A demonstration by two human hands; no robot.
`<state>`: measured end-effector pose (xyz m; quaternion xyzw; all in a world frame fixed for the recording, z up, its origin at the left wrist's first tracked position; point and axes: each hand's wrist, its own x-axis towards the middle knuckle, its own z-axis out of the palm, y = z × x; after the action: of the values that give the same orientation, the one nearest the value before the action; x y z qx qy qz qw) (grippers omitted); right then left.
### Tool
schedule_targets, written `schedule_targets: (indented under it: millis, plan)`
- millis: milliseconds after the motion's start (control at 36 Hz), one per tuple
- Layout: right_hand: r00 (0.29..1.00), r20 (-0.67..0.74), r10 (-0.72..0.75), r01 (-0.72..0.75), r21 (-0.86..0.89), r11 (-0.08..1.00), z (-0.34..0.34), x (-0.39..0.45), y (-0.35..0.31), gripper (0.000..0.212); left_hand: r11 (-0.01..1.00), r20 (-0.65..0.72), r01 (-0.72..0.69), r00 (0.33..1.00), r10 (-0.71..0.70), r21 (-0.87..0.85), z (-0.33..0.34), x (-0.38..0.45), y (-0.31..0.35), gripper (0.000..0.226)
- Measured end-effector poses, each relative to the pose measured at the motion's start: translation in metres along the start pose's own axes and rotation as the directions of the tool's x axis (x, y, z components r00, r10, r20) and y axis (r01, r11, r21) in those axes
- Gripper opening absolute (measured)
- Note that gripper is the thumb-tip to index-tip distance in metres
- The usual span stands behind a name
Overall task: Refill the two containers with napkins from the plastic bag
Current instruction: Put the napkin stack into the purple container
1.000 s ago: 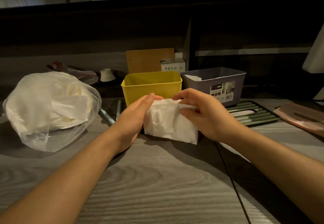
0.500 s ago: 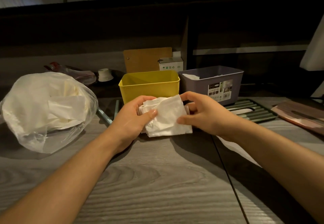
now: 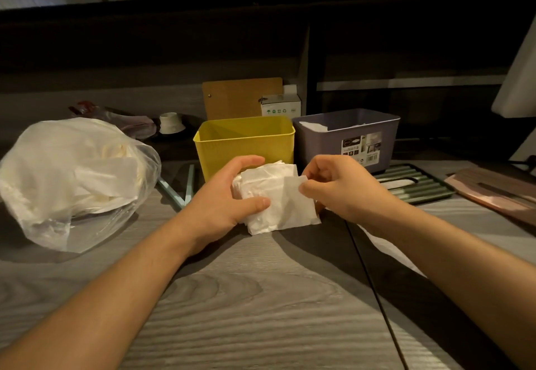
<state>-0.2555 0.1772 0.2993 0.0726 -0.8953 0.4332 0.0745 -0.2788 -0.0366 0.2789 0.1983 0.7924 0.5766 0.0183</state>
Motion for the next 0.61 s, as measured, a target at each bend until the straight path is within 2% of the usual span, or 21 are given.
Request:
schedule_targets:
  millis: [139,222,361,444,611]
  plan:
    - [0.992,0.086,0.096,-0.096,-0.003,0.995,-0.002,0.001,-0.004,0.005,1.000,-0.007,0.014,1.000,-0.014,0.001,0.000,0.000,0.001,0.060]
    - [0.992,0.100,0.073,-0.075,0.008,0.997,-0.006,-0.001,-0.003,0.006,0.999,-0.009,0.016,1.000,-0.016,-0.040,0.001,0.001,0.001,0.058]
    - [0.992,-0.016,-0.128,0.129,0.134,0.983,-0.004,-0.002,-0.002,0.012,1.000,-0.016,0.003,1.000,-0.003,-0.004,0.001,0.000,0.002,0.055]
    - [0.973,-0.124,-0.196,0.210,0.115,0.971,-0.001,0.001,0.003,0.016,0.999,-0.022,-0.021,1.000,0.022,0.043,0.001,-0.001,0.002,0.058]
    - [0.965,-0.187,-0.186,0.192,0.011,0.981,0.005,0.002,0.008,0.015,0.998,-0.046,-0.048,0.998,0.049,0.042,0.001,-0.001,0.002,0.057]
